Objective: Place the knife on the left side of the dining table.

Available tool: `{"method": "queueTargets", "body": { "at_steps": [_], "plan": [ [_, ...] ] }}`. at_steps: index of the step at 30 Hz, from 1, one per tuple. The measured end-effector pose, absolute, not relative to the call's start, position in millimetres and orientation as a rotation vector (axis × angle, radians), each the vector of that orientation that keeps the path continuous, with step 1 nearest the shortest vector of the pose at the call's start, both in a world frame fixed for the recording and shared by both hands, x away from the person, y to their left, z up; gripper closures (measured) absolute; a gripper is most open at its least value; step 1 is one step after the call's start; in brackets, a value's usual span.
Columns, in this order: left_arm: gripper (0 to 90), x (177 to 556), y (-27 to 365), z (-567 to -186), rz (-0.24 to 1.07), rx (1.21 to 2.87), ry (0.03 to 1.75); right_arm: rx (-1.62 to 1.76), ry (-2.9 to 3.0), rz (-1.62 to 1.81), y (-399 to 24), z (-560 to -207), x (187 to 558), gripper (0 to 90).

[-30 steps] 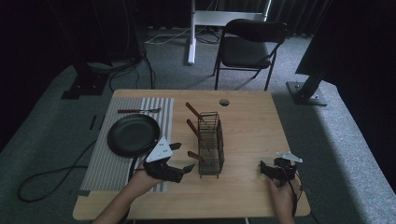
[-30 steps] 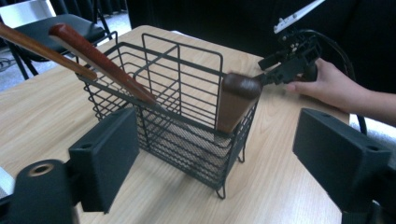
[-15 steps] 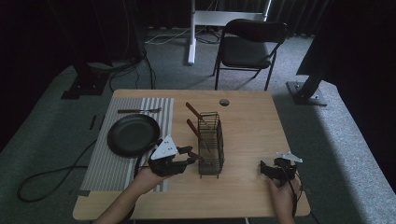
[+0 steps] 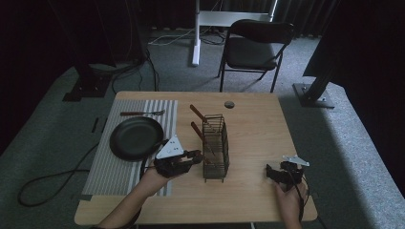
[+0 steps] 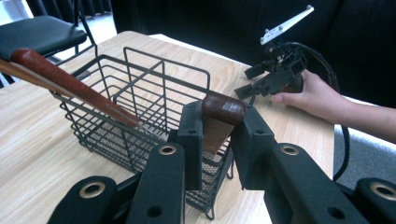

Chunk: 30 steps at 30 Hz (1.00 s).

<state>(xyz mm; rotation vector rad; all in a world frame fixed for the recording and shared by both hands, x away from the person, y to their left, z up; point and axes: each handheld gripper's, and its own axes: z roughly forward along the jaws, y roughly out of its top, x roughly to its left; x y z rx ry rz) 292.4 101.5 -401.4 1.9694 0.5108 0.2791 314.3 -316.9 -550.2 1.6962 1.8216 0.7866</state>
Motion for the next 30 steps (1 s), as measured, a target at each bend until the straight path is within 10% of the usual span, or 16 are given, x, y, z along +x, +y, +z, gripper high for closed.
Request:
{"method": "queueTargets", "body": {
  "at_steps": [30],
  "plan": [
    [75.4, 274, 134, -346, 0.315, 1.857, 0.456, 1.696, 1.822, 0.787, -317, -550, 314, 11.9]
  ]
}}
